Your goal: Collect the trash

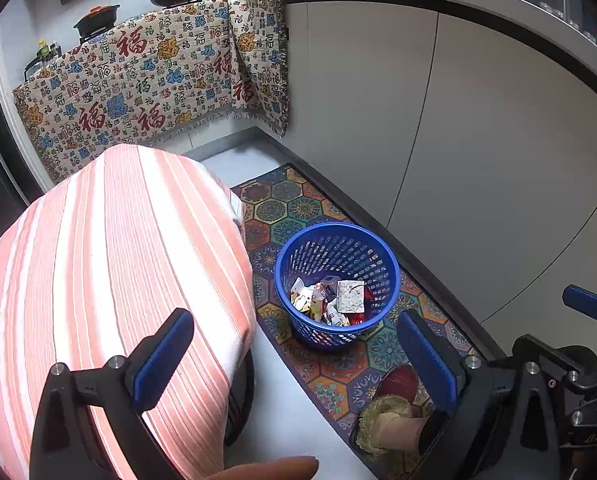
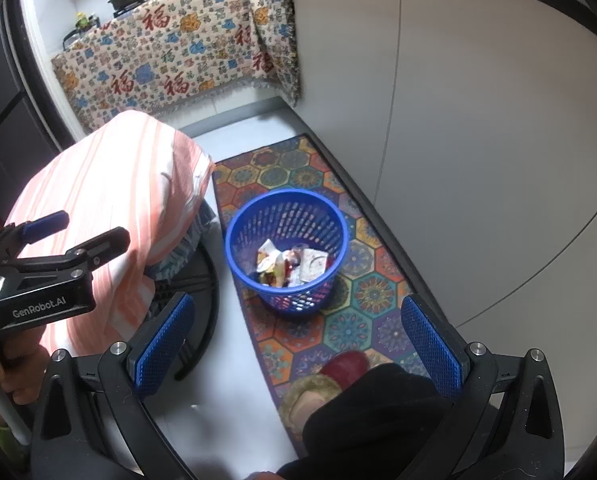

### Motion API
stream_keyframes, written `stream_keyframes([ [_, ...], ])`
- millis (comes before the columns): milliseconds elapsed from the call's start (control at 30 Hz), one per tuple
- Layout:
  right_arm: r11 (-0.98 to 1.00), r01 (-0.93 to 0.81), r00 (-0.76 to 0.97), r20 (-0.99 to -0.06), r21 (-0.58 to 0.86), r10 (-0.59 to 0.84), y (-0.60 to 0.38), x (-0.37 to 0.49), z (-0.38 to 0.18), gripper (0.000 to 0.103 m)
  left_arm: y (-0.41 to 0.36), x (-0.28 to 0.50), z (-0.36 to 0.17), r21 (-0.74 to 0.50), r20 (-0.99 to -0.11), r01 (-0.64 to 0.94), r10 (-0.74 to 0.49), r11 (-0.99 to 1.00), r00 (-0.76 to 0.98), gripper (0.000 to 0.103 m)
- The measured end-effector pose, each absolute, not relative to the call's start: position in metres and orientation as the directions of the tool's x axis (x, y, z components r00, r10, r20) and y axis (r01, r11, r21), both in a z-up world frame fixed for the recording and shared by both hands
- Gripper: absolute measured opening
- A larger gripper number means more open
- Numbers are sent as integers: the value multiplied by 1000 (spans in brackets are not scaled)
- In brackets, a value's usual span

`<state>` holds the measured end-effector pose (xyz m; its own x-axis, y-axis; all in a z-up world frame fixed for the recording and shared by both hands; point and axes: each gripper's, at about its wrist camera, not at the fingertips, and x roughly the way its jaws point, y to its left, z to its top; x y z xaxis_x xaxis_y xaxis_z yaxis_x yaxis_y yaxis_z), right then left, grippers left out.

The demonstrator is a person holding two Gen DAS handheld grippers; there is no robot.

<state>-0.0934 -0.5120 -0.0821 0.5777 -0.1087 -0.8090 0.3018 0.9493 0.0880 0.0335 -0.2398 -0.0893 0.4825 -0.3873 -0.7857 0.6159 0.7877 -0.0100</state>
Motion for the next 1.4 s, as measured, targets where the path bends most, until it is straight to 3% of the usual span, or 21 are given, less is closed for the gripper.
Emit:
stream_keyframes([
  [1400, 951, 295, 559, -824, 88, -97, -509, -89, -88, 103, -244, 38, -94, -5, -799, 614, -372, 789, 473, 103],
])
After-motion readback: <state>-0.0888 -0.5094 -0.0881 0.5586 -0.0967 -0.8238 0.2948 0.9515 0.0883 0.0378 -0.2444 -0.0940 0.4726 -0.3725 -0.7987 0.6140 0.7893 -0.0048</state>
